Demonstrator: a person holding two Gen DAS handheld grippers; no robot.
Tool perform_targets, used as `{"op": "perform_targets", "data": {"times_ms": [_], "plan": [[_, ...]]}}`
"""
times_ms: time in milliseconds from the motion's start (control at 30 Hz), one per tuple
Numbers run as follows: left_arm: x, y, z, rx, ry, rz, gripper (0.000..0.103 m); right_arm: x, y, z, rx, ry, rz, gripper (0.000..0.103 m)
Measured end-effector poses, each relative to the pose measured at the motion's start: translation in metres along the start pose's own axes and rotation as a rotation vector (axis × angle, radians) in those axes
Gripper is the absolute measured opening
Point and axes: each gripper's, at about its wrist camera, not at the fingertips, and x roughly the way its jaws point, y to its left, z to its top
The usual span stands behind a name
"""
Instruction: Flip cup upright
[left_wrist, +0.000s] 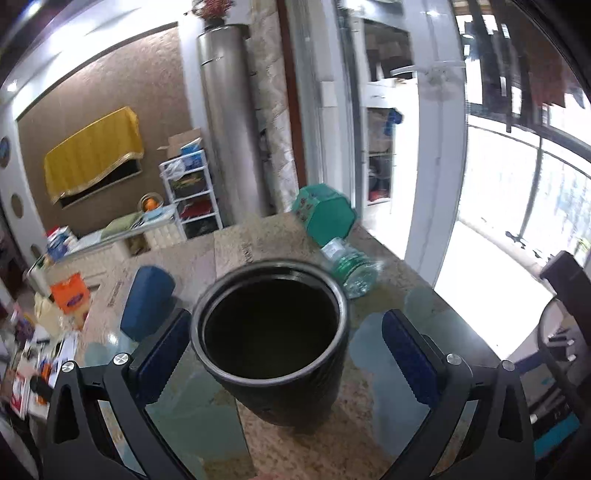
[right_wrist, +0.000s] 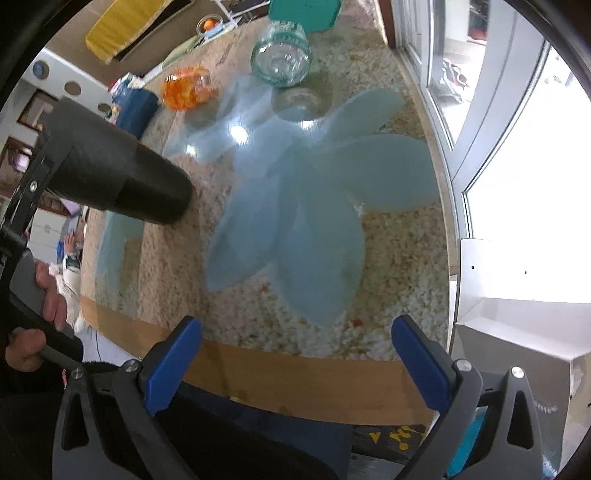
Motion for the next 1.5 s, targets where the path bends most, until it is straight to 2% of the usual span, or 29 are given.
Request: {"op": "perform_targets", "data": {"times_ms": [233, 367, 567, 667, 967, 1133, 1367, 1500], "plan": [[-0.023, 0.008, 0.006, 0.090, 0.007, -0.164, 0.103, -0.018, 0.008, -0.005, 0.074, -0.068, -0.027, 0.103], [-0.034, 0.023, 0.013, 0.115, -0.006, -0.234, 0.103, -0.044, 0.034, -0.002, 0.040, -0.177, -0.097, 0.103], [-0.050, 0.051, 0.026, 0.184, -0.039, -0.293, 0.103, -0.079, 0.081, 0.004, 0.056, -0.316, -0.117, 0.103], [-0.049, 0.069, 0.028, 0.193, -0.006, -0.324, 0.103, -0.087, 0.103, 0.005, 0.047, -0.346, -0.150, 0.103], [-0.036, 0.125, 0.016, 0.186, 0.095, -0.348, 0.103, -0.095, 0.156, 0.006, 0.045, -0.434, -0.148, 0.103], [-0.038, 0.149, 0.009, 0.157, 0.131, -0.358, 0.103, -0.089, 0.181, 0.006, 0.034, -0.445, -0.138, 0.103], [-0.038, 0.162, 0.008, 0.148, 0.164, -0.339, 0.103, -0.085, 0.207, 0.007, 0.009, -0.444, -0.142, 0.103], [-0.037, 0.166, 0.010, 0.125, 0.190, -0.356, 0.103, -0.083, 0.219, 0.006, -0.009, -0.447, -0.191, 0.103]]}}
